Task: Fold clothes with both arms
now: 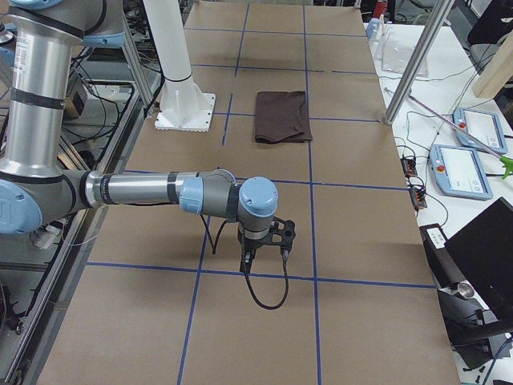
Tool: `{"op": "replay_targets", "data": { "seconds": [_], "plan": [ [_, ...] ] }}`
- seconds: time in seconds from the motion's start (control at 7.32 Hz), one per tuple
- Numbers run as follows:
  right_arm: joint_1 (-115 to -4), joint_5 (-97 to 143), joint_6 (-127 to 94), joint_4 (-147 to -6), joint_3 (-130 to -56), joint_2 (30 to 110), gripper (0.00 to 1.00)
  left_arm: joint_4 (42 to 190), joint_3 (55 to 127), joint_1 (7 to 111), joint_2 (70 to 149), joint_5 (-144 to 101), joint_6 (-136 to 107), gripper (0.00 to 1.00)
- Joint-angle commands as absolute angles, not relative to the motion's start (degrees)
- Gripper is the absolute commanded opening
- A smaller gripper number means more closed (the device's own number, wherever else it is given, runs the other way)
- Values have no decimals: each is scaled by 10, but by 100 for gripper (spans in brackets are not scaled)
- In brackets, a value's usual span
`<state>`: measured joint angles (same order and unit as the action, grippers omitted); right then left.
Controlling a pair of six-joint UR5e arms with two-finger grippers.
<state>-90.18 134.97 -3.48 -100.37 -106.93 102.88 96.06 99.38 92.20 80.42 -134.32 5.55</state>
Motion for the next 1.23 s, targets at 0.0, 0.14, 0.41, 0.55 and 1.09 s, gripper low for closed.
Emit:
{"op": "replay_targets", "data": {
  "seconds": [0.0,0.14,0.41,0.55,1.09],
  "plan": [
    [-902,1330,-33,-1002,-1066,1028,100,962,996,922,803,-1342,55,100],
    [-902,1280,-32,-968,-1057,1031,100,962,996,922,803,-1343,55,100],
    [-902,1273,-33,-891,-1014,1033,100,962,996,922,803,-1342,55,100],
    [-902,1278,-33,-876,-1013,1032,100,962,996,922,803,-1342,55,100],
    [-901,1279,-31,-876,-1012,1031,100,962,994,922,802,-1346,55,100]
  ]
}}
